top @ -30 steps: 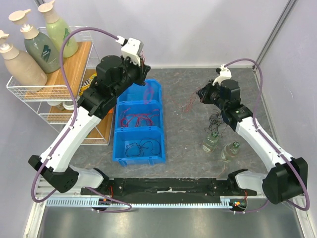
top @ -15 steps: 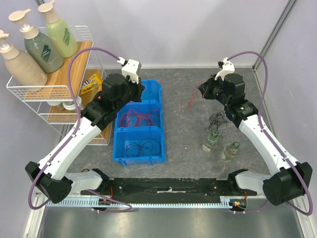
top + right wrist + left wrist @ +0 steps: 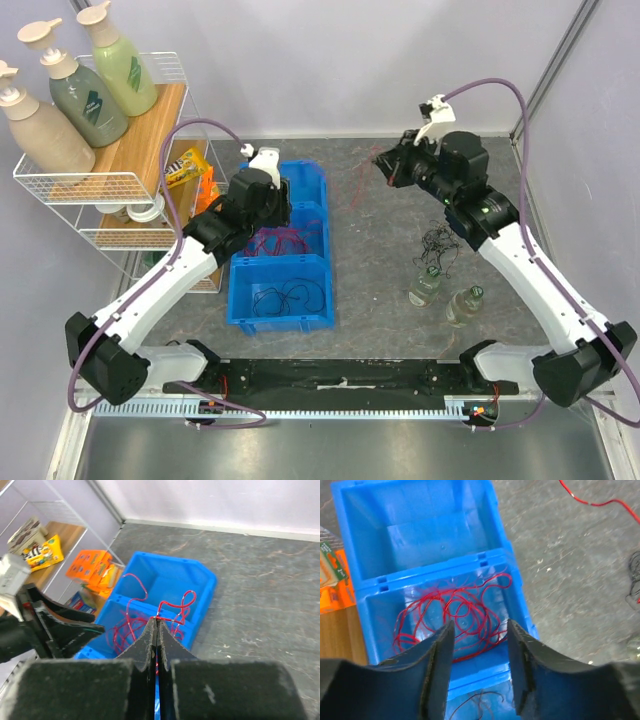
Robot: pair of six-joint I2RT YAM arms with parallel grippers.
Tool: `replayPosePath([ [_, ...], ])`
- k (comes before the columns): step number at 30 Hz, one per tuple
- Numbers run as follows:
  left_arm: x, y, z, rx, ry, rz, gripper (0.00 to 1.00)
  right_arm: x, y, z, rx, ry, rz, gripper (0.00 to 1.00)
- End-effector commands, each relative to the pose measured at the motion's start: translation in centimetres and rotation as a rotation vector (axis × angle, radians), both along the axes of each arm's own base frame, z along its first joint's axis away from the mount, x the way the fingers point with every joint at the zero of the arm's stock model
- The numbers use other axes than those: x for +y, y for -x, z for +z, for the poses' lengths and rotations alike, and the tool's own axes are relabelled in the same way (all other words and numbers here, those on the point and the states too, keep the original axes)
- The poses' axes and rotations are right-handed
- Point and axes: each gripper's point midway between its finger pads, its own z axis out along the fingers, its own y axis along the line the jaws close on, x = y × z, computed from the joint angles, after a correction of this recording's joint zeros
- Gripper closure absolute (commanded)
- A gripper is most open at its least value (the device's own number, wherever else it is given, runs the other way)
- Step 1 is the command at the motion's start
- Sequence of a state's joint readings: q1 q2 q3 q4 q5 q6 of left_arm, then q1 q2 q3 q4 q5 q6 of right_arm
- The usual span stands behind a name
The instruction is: Untangle the cables
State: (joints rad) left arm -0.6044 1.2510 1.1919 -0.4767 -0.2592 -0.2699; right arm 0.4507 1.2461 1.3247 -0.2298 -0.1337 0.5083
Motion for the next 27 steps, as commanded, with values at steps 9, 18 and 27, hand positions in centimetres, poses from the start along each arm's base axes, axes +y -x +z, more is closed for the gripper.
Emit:
replayPosePath([
  [9, 2.0, 5.5, 9.6, -0.257, 0.212, -0.084, 0.36, 10.0, -0.2, -4.4, 0.011, 0.163, 0.174, 1.00],
  [18, 2.1, 8.1, 14.8, -0.380, 0.278, -0.182, 0.35, 18.5, -0.6, -15.6, 0.142, 0.329, 0.295, 0.94],
  [27, -0.1, 7.3, 13.5, -0.350, 0.308, -0.247, 0.35, 11.7, -1.0, -14.2, 0.195, 0.445, 0.135, 0.27],
])
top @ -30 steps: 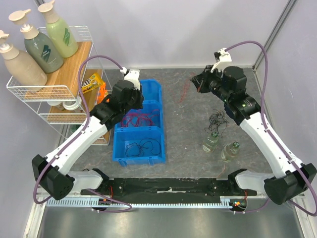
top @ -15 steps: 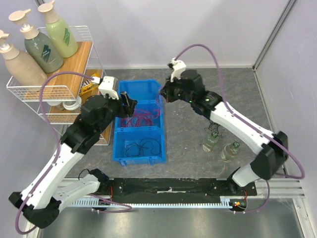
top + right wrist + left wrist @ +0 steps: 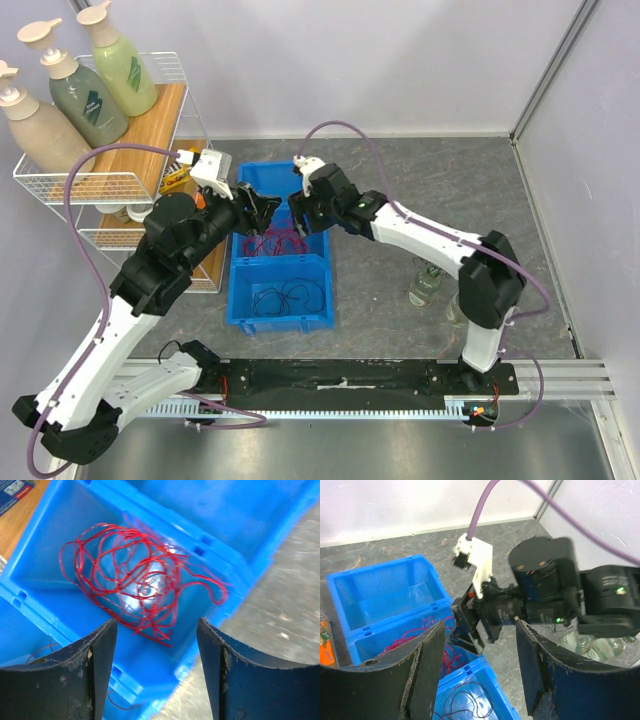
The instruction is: Untangle the cables
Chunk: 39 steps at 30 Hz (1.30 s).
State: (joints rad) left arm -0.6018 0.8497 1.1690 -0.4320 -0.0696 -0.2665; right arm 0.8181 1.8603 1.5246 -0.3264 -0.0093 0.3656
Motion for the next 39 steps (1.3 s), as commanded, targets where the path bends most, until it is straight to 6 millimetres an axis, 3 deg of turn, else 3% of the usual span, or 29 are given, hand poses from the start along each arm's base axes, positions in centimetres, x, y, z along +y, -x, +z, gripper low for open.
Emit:
replayPosePath([
  [1, -1.9, -0.9, 0.2, -0.033, 0.014, -0.066, 0.35, -7.9, -2.4, 7.2, -0.133, 0.017, -0.186, 0.27],
  [4, -3.9, -1.5, -1.1, 0.014, 0.014, -0.134, 0.35, -17.0, -4.4, 6.7, -0.114, 0.055, -0.430, 0.26],
  [7, -5.4, -1.9, -2.3, 0.048, 0.009, -0.190, 0.35, -27.4, -5.2, 4.5, -0.081, 0.136, -0.769, 0.17],
  [10, -6.4, -2.1, -2.4, 0.055, 0.013, -0.231, 0.35, -34.0, -4.6, 0.9, 0.034, 0.164, -0.958, 0.14],
  [12, -6.8, -2.0, -2.6, 0.061, 0.013, -0.251, 0.35, -35.9, -3.9, -2.1, 0.155, 0.175, -1.024, 0.14],
  [15, -6.9, -1.8, -2.8, 0.070, 0.017, -0.262, 0.35, -37.1, -3.1, -5.4, 0.298, 0.213, -1.102, 0.18],
  [17, -7.0, -1.7, -2.9, 0.076, 0.023, -0.267, 0.35, -36.8, -2.6, -7.0, 0.366, 0.248, -1.096, 0.22],
  [27, -7.2, -1.5, -2.9, 0.094, 0.056, -0.271, 0.36, -38.6, 0.2, -9.5, 0.375, 0.357, -1.119, 0.30],
  [29, -7.5, -1.7, -2.9, 0.099, 0.061, -0.278, 0.36, -38.9, 0.5, -9.8, 0.364, 0.365, -1.123, 0.35],
  [31, -7.9, -1.7, -2.9, 0.105, 0.070, -0.291, 0.36, -38.9, 0.4, -10.2, 0.346, 0.362, -1.114, 0.49],
  [34, -8.6, -1.8, -3.1, 0.130, 0.085, -0.317, 0.36, -37.7, -0.5, -10.1, 0.356, 0.325, -1.043, 0.79],
  [37, -9.3, -1.8, -3.7, 0.163, 0.093, -0.342, 0.36, -34.4, -1.9, -7.3, 0.322, 0.213, -0.886, 0.92],
  [39, -9.7, -1.9, -4.5, 0.193, 0.089, -0.354, 0.36, -32.7, -2.7, -4.3, 0.223, 0.161, -0.815, 0.96],
])
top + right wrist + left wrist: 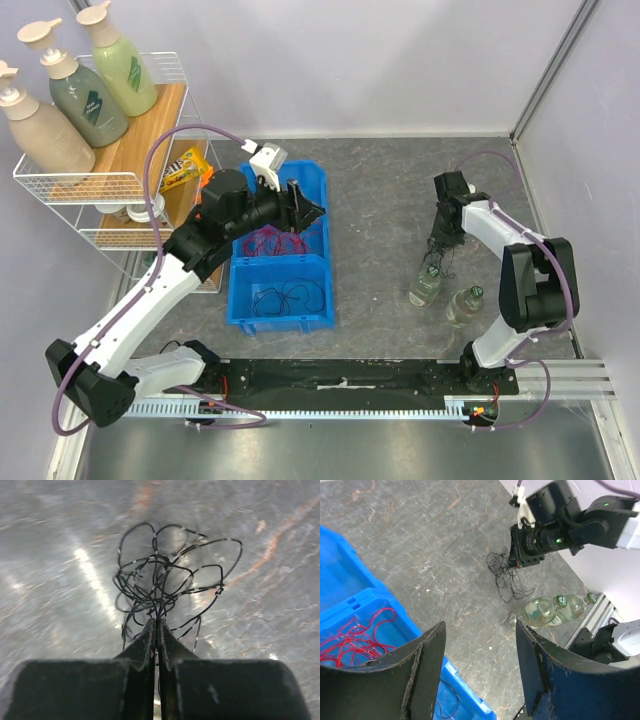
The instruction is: Untangle the cables
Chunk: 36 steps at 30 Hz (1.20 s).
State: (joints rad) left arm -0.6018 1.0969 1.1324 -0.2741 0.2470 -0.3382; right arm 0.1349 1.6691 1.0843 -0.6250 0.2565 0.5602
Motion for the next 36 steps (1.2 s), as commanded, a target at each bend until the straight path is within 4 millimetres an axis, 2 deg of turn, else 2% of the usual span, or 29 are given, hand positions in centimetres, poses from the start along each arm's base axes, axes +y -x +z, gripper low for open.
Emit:
replayPosePath([
  [1, -1.7, 0.1, 0.6, 0.040, 0.055, -0.059, 0.36, 5.3, -3.8, 8.6, -0.299, -0.130, 0.223, 0.98],
  [4, -2.7, -0.2, -0.7, 0.099, 0.050, -0.093, 0.35, 8.7, -3.7, 13.3, -0.442, -0.279, 0.370, 1.00],
  [5, -3.2, 0.0, -0.7, 0.107, 0.065, -0.120, 0.31, 10.0, -3.6, 14.7, -0.485, -0.334, 0.419, 1.00],
  [8, -4.8, 0.2, -0.4, 0.123, 0.113, -0.195, 0.30, 14.0, -2.4, 19.0, -0.599, -0.537, 0.579, 1.00],
  [12, -7.0, 0.3, 0.3, 0.162, 0.186, -0.293, 0.31, 17.2, -0.8, 22.0, -0.657, -0.711, 0.715, 1.00],
  [18, -10.4, 0.1, -2.0, 0.275, 0.175, -0.359, 0.43, 19.0, 0.8, 24.6, -0.704, -0.809, 0.828, 1.00],
  [20, -10.9, -0.5, -3.3, 0.318, 0.162, -0.336, 0.51, 19.0, 1.1, 25.1, -0.721, -0.810, 0.827, 1.00],
  [23, -10.9, -1.2, -4.8, 0.352, 0.149, -0.284, 0.55, 19.0, 1.5, 25.7, -0.741, -0.815, 0.834, 1.00],
  [24, -10.8, -1.3, -5.0, 0.354, 0.148, -0.271, 0.54, 19.1, 1.7, 25.8, -0.741, -0.819, 0.838, 1.00],
  [28, -11.2, -1.5, -5.0, 0.363, 0.162, -0.265, 0.37, 19.3, 2.2, 26.2, -0.744, -0.834, 0.848, 1.00],
  [33, -11.4, -2.3, -5.9, 0.366, 0.148, -0.227, 0.37, 19.5, 2.5, 27.5, -0.771, -0.841, 0.856, 1.00],
  [36, -12.6, -1.1, -4.1, 0.324, 0.201, -0.339, 0.37, 19.6, 2.7, 28.7, -0.794, -0.845, 0.850, 1.00],
])
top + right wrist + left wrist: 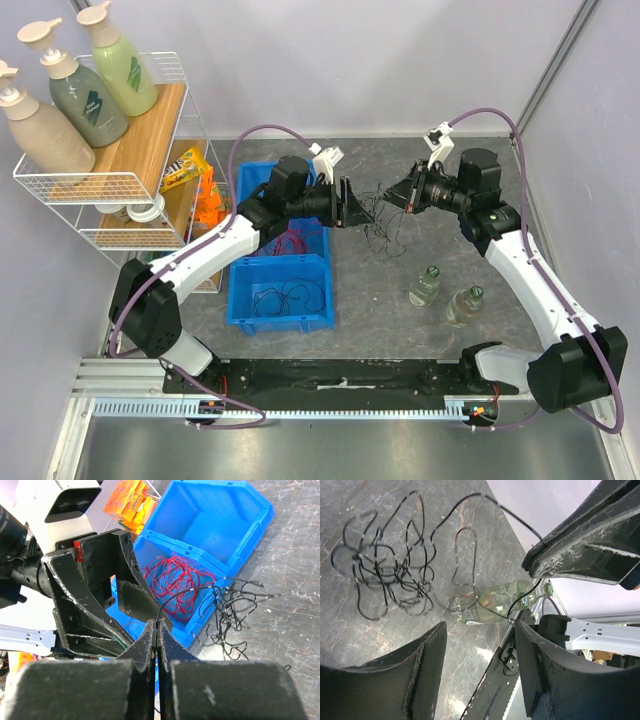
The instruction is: Untangle the cables
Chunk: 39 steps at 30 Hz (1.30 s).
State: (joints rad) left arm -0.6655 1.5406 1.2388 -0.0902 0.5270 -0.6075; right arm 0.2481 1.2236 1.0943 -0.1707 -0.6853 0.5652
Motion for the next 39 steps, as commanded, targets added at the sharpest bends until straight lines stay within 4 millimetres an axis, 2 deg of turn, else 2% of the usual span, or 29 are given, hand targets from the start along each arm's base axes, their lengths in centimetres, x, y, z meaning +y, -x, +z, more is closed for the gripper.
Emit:
replayPosePath([
  [1, -2.3, 1.0, 4.5, -0.099, 0.163, -0.105, 0.36, 0.3, 0.6, 3.9, -0.085, -0.049, 0.008, 1.00],
  [5, -3.7, 3.7, 7.6, -0.207, 0.263, -0.218, 0.31, 0.2, 0.4, 4.0, -0.078, -0.049, -0.014, 1.00],
  [7, -4.2, 4.1, 8.1, -0.245, 0.261, -0.217, 0.29, 0.3, 0.5, 3.7, -0.064, -0.051, -0.016, 1.00],
  [8, -4.4, 4.0, 7.8, -0.249, 0.245, -0.210, 0.30, 0.5, 0.5, 3.6, -0.060, -0.053, -0.012, 1.00],
  [10, -5.0, 3.7, 7.5, -0.241, 0.216, -0.206, 0.35, 0.8, 0.8, 3.7, -0.054, -0.063, -0.004, 1.00],
  [12, -5.4, 2.8, 6.5, -0.210, 0.168, -0.180, 0.48, 1.1, 1.2, 4.2, -0.058, -0.077, 0.004, 1.00],
  [14, -5.5, 2.1, 5.5, -0.188, 0.128, -0.155, 0.56, 1.4, 1.6, 4.9, -0.066, -0.088, 0.011, 1.00],
  [16, -5.5, 1.8, 5.1, -0.190, 0.114, -0.143, 0.60, 1.5, 2.0, 5.5, -0.082, -0.094, 0.014, 1.00],
  [18, -5.3, 1.7, 5.2, -0.203, 0.106, -0.133, 0.54, 1.5, 2.2, 5.5, -0.083, -0.091, 0.010, 1.00],
  [22, -4.5, 1.5, 4.8, -0.214, 0.078, -0.087, 0.25, 1.5, 2.4, 5.4, -0.074, -0.091, 0.009, 1.00],
  [23, -4.4, 1.4, 4.5, -0.207, 0.070, -0.080, 0.22, 1.5, 2.5, 5.4, -0.071, -0.093, 0.010, 1.00],
  [26, -4.4, 1.0, 4.3, -0.202, 0.064, -0.064, 0.20, 1.6, 2.6, 5.7, -0.079, -0.098, 0.014, 1.00],
  [27, -4.5, 0.9, 4.2, -0.200, 0.065, -0.062, 0.22, 1.7, 2.7, 5.8, -0.079, -0.101, 0.016, 1.00],
  [29, -4.8, 0.8, 4.8, -0.202, 0.080, -0.068, 0.38, 1.9, 2.9, 5.8, -0.079, -0.103, 0.023, 1.00],
  [31, -5.0, 0.7, 5.2, -0.202, 0.085, -0.071, 0.67, 1.9, 2.9, 5.4, -0.080, -0.094, 0.020, 1.00],
  [32, -5.1, 0.7, 5.5, -0.211, 0.088, -0.072, 0.90, 1.7, 2.7, 5.1, -0.077, -0.082, 0.005, 0.99],
  [33, -5.0, 0.5, 6.1, -0.229, 0.092, -0.065, 0.98, 1.3, 2.4, 4.4, -0.068, -0.054, -0.022, 0.94],
  [35, -4.1, 0.7, 6.5, -0.252, 0.065, -0.051, 0.98, -0.7, 0.9, 1.9, -0.026, 0.060, -0.158, 0.76],
  [37, -3.1, 0.4, 7.4, -0.305, 0.038, -0.010, 0.98, -3.5, -0.5, -0.9, 0.045, 0.201, -0.310, 0.48],
  [39, -1.8, 0.0, 8.5, -0.366, 0.007, 0.036, 0.98, -5.9, -0.9, -3.1, 0.098, 0.339, -0.403, 0.30],
])
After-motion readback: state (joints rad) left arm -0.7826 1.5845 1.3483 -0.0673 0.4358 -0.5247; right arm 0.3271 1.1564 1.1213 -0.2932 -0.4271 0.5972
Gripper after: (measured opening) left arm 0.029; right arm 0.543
